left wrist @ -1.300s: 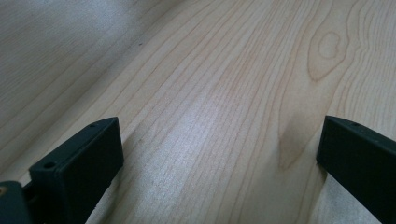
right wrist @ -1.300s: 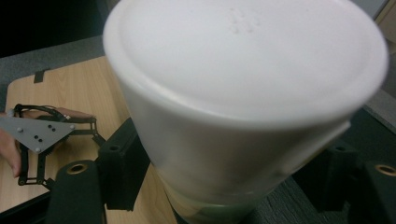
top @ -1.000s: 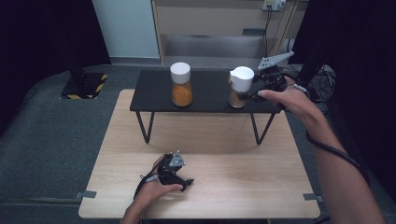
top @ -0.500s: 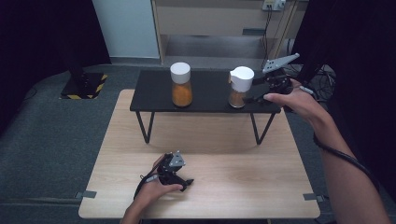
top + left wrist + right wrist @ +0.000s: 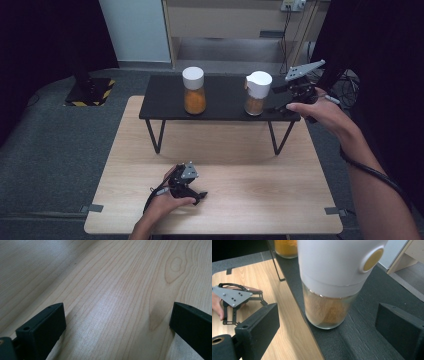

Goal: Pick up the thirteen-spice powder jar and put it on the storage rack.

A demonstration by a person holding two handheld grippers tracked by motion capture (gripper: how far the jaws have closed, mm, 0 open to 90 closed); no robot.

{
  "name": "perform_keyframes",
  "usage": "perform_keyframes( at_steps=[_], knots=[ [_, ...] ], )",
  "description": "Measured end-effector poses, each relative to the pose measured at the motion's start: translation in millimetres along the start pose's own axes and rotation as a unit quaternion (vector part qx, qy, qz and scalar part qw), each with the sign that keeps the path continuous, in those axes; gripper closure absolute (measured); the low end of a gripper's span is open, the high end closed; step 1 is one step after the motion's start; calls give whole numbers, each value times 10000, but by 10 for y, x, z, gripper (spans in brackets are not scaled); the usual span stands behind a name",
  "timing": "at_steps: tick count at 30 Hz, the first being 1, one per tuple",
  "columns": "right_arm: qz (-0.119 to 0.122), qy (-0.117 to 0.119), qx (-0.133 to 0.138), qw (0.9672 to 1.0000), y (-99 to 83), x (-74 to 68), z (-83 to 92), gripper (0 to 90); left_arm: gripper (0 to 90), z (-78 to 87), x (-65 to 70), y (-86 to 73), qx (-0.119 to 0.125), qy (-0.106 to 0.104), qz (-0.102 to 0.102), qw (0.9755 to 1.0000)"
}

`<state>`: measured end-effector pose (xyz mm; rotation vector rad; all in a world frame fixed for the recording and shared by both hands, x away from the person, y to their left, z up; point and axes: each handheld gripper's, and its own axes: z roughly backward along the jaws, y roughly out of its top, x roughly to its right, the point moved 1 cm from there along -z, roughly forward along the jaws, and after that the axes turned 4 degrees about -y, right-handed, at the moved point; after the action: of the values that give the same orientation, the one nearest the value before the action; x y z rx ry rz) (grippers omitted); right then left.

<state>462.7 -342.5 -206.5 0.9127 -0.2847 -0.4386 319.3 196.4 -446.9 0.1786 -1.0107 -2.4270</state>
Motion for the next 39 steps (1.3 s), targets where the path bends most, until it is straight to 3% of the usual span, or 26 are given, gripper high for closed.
perform_keyframes(
  at_steps=[13, 24, 39],
  knots=[
    [36, -18, -17, 10000, -39, -115, 90, 62, 0, -3, 1, 3, 1, 1, 11, 10000],
    [7, 9, 70, 10000, -209, -218, 174, 63, 0, -6, 2, 2, 10, 3, 19, 10000],
    [104, 176, 2, 9998, -339, -373, 93, 63, 0, -6, 3, 2, 13, 4, 27, 10000]
  ],
)
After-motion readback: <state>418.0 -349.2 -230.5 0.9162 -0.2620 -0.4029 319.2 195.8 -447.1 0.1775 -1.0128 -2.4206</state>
